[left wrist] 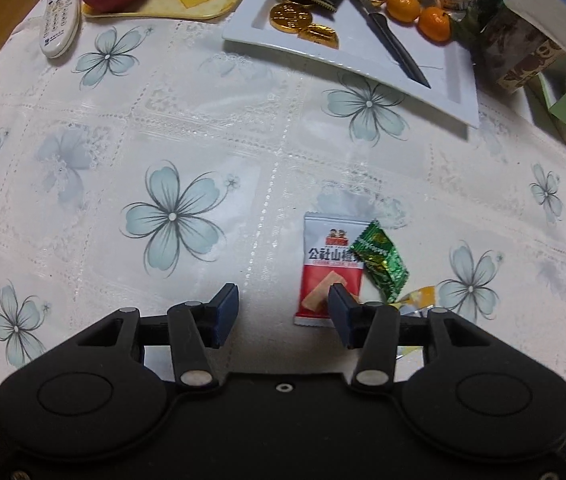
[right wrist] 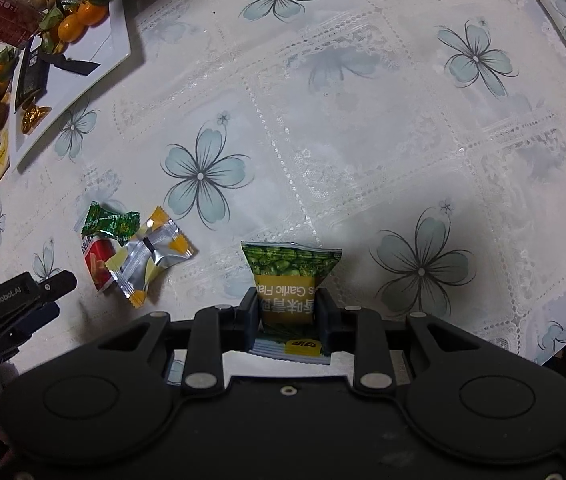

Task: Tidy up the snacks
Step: 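Grasp the green garlic-flavour bag with the right tool, then grasp the red-white hawthorn bar packet with the left tool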

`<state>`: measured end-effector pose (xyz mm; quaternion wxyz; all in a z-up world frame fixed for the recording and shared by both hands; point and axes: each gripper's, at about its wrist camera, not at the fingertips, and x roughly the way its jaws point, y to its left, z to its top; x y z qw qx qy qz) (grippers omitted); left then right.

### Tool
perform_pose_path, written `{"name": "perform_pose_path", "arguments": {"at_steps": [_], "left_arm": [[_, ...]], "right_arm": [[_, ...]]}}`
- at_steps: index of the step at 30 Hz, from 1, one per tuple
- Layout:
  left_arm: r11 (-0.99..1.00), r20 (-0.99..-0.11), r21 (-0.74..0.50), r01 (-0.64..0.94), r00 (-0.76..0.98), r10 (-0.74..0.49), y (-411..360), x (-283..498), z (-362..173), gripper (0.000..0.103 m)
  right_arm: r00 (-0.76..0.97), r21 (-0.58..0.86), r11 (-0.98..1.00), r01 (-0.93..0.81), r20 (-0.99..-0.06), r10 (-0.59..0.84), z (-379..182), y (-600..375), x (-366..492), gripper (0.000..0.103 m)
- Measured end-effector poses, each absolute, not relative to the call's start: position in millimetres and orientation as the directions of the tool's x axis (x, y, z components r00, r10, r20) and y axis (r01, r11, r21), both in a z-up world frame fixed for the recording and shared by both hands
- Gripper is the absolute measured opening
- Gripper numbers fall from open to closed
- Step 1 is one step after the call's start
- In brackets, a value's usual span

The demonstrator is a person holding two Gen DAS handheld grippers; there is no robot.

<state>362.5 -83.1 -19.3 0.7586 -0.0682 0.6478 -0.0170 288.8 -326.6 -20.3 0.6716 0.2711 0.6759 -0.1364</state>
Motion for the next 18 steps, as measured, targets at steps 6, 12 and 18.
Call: {"name": "perform_pose_path", "arguments": {"at_steps": [6, 12, 18], "left_arm": [[0.992, -0.985, -0.122, -0.027, 0.124, -0.118, -106.6, 376.6, -38.3, 0.056], [0.994, -0.991, -0.093, -0.059, 0.105, -0.087, -110.5, 389.8, -57.3, 0.056], [0.994, -0.989, -0.092, -0.067, 0.122, -0.083, -113.5, 403.3, -57.0, 0.043]], "right_arm": [[0.045, 0.191, 0.822, 0.536, -0.979, 0.198, -19.6, -323.8, 288.6, 0.029], [0.037, 0.194, 0.814, 0.548, -0.977, 0.209, -21.0, -325.7, 290.0, 0.03], [0.038, 0.199, 0.821, 0.535, -0.977, 0.212, -20.3, -321.1, 293.4, 0.03]]}}
